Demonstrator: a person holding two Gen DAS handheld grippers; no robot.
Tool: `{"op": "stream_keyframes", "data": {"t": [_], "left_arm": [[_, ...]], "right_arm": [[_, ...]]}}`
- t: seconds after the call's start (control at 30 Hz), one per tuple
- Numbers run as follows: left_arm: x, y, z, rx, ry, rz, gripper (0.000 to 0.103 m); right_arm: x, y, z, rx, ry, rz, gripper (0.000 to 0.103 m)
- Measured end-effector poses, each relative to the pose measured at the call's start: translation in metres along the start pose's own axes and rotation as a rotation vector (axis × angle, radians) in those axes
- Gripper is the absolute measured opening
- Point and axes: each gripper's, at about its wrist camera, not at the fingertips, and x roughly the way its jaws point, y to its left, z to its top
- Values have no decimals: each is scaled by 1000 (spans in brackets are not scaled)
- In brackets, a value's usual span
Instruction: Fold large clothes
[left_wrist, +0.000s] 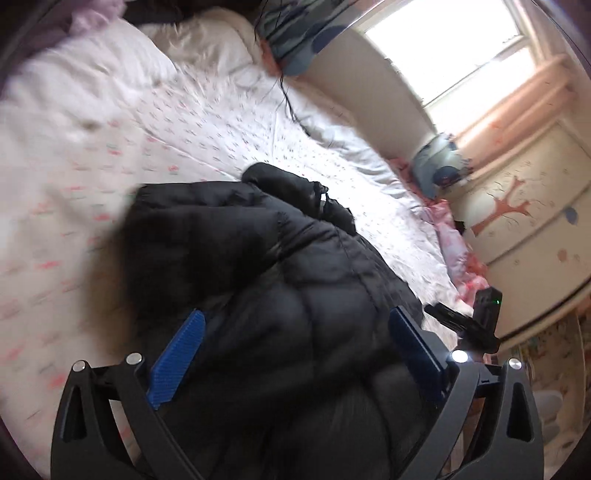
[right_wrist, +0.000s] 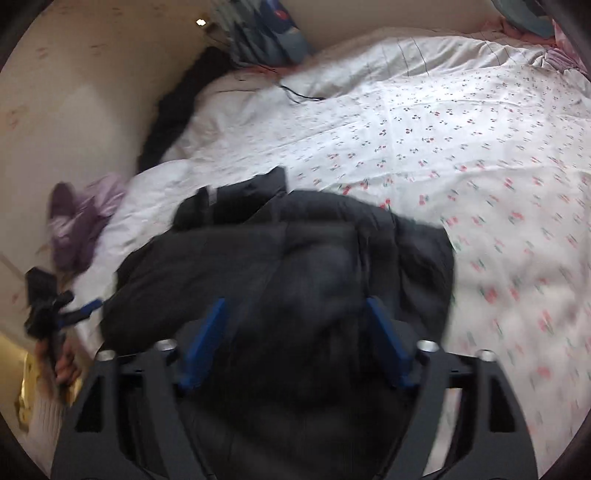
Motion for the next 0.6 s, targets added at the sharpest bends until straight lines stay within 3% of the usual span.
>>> {"op": "stream_keyframes", "data": {"t": [0.03, 0.13, 0.23, 0.33, 0.4, 0.5, 0.6], "left_arm": [[-21, 10, -9, -11, -1, -17, 95], [-76, 54, -49, -112, -9, -61, 95], [-95, 101, -102, -256, 53, -140, 95], [-84, 129, -150, -319, 128, -201, 95], [-67, 148, -180, -383, 180, -280, 95], [-42, 161, -215, -452, 230, -359, 95], [-31, 153, -234, -471, 225, -500, 96]], "right_arm": [[-21, -3, -17, 7, -2, 37, 95], [-73, -27, -82, 93, 31, 186, 95], [-101, -51, -143, 201, 92, 211, 95], [-111, -82, -194, 303, 165, 221, 95], [-103, -96, -220, 364, 190, 241, 95], [-85, -109, -247, 431, 223, 323, 95], [-70, -112, -267, 473, 244, 414, 95]]}}
